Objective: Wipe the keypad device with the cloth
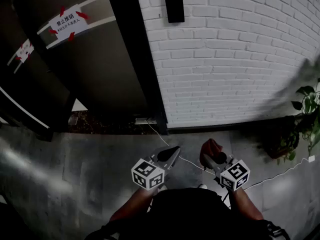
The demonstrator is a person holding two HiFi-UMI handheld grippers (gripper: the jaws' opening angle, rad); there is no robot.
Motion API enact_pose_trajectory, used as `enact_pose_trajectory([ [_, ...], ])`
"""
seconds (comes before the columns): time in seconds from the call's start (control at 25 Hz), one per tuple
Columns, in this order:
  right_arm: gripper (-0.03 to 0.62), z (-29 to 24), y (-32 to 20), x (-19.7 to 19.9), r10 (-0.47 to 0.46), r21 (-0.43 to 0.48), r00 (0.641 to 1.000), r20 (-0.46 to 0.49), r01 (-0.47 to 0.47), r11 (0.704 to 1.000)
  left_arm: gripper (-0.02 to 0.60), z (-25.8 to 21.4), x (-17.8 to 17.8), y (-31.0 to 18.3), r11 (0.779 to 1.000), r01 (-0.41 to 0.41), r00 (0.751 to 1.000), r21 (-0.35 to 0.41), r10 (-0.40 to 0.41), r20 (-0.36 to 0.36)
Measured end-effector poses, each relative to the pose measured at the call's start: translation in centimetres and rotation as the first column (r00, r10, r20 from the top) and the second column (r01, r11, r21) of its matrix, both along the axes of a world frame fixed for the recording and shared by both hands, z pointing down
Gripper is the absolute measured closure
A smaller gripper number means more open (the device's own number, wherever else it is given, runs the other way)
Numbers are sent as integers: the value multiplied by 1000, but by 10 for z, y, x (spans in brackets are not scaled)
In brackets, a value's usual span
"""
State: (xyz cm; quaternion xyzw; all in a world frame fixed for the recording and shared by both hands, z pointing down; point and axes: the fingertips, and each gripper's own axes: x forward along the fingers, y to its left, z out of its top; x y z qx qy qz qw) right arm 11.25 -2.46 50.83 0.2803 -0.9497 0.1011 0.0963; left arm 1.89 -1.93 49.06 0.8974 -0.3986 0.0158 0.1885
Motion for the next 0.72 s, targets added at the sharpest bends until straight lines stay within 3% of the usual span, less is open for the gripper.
enact_pose_trajectory([
  [0.24,546,-2,-6,18,-23,-7,1000,6,24,1000,565,-2,18,-3,1000,23,1000,4,-23,10],
  [0.52,546,8,-18,48,-117,-34,993,7,117,993,565,6,42,-4,992,127,992,-12,-127,21],
  [0.72,546,17,-42,32,-136,-48,991,9,136,990,565,21,19,-17,986,163,986,-43,-161,29],
])
